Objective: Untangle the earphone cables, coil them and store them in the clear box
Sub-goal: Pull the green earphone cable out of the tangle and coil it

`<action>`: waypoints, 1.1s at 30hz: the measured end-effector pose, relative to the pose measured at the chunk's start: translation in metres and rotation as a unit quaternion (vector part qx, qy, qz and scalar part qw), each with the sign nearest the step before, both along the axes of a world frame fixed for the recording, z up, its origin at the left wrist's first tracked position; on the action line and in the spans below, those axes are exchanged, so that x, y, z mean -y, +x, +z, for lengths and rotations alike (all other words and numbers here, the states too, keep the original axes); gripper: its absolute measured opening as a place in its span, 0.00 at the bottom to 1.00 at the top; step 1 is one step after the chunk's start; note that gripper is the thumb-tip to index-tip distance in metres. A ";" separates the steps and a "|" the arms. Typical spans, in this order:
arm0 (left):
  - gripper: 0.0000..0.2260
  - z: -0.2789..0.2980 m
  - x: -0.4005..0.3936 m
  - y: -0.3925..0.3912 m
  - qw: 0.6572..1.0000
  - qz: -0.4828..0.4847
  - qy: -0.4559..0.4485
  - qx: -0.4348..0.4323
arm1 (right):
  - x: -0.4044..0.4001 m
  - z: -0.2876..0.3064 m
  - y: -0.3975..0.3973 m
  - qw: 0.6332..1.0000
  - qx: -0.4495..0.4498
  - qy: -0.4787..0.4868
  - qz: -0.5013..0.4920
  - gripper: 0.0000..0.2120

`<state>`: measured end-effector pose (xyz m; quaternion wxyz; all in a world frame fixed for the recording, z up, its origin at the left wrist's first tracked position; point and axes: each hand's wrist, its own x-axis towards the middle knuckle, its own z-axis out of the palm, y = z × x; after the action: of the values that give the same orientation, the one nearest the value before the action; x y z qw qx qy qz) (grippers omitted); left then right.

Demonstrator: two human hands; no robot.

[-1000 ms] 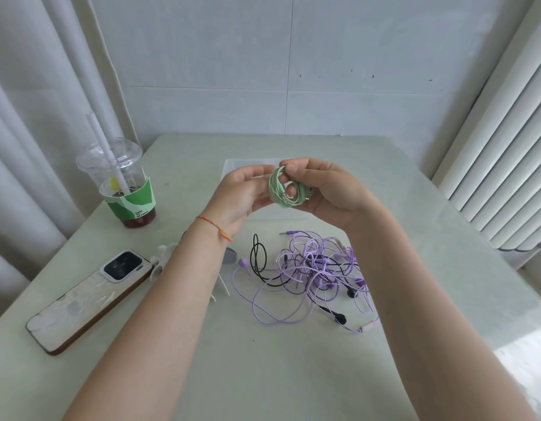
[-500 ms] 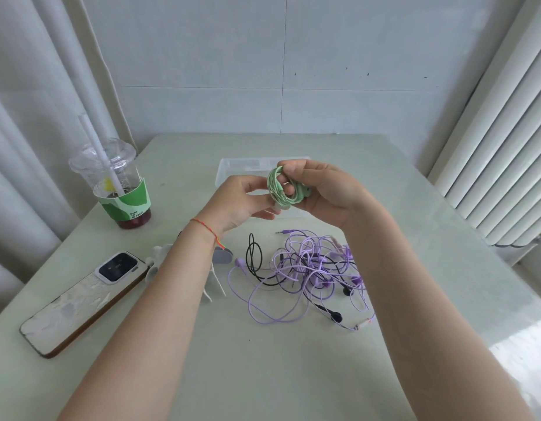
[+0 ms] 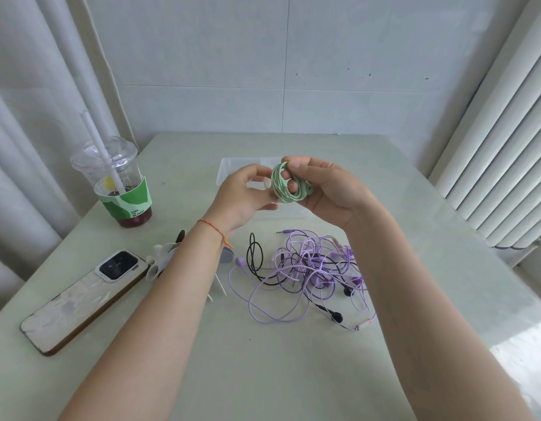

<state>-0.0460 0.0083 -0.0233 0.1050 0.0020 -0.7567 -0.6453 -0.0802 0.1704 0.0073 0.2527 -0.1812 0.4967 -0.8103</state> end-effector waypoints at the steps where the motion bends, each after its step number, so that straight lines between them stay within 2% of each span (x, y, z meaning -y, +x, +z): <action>1: 0.15 0.000 0.001 -0.001 1.000 0.012 -0.004 -0.006 | 0.000 -0.001 0.000 1.000 -0.003 0.003 0.002 0.06; 11: 0.19 0.001 0.001 -0.001 0.997 0.046 -0.054 -0.041 | 0.001 -0.003 0.000 1.000 -0.020 -0.005 0.004 0.06; 13: 0.18 0.000 0.000 -0.001 0.998 0.019 -0.040 -0.033 | 0.001 -0.002 0.000 1.000 -0.025 -0.006 0.007 0.06; 17: 0.08 -0.001 -0.002 0.000 0.998 -0.064 -0.007 -0.016 | 0.001 -0.001 0.001 0.999 -0.035 -0.007 0.016 0.07; 21: 0.04 -0.002 -0.002 0.005 0.992 -0.115 0.041 0.029 | 0.000 0.001 0.001 0.999 -0.018 -0.023 0.013 0.07; 25: 0.11 -0.003 -0.003 0.011 0.981 -0.141 0.122 0.054 | 0.000 0.003 0.002 0.999 0.004 -0.034 0.013 0.06; 33: 0.14 -0.002 -0.006 0.007 0.988 -0.096 0.119 0.036 | -0.005 0.009 0.003 0.999 0.022 -0.036 0.009 0.06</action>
<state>-0.0387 0.0147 -0.0250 0.0138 -0.0351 -0.6744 -0.7374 -0.0768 0.1754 0.0164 0.2640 -0.1763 0.4597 -0.8294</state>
